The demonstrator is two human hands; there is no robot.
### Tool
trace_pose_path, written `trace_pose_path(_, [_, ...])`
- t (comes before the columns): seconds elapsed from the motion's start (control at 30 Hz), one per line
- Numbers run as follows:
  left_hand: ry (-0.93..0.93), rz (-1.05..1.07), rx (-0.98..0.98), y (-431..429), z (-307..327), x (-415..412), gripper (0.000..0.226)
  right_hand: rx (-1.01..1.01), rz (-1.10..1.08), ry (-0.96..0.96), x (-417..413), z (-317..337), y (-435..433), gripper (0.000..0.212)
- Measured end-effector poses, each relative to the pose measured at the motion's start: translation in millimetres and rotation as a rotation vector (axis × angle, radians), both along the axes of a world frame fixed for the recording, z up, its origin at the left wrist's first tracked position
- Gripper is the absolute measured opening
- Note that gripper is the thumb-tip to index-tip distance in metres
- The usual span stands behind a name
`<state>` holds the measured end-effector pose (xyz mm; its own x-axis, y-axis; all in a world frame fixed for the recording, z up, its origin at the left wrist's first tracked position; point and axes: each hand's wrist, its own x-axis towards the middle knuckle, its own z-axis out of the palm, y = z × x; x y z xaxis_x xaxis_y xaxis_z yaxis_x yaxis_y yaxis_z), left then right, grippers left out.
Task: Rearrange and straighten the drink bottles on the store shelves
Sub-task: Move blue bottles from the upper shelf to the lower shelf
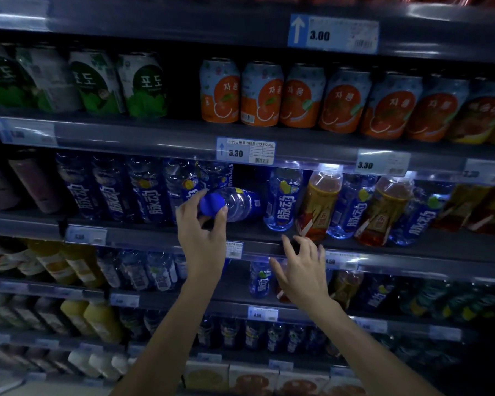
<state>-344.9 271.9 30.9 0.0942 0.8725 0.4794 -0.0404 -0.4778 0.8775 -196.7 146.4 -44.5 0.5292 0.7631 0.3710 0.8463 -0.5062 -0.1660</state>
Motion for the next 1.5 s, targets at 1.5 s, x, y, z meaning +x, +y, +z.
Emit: trace_pose_path(1.5, [0.198,-0.067,-0.043,30.7,-15.1,63.5,0.076,-0.002,-0.039,0.033,-5.4,0.5,2.8,0.06])
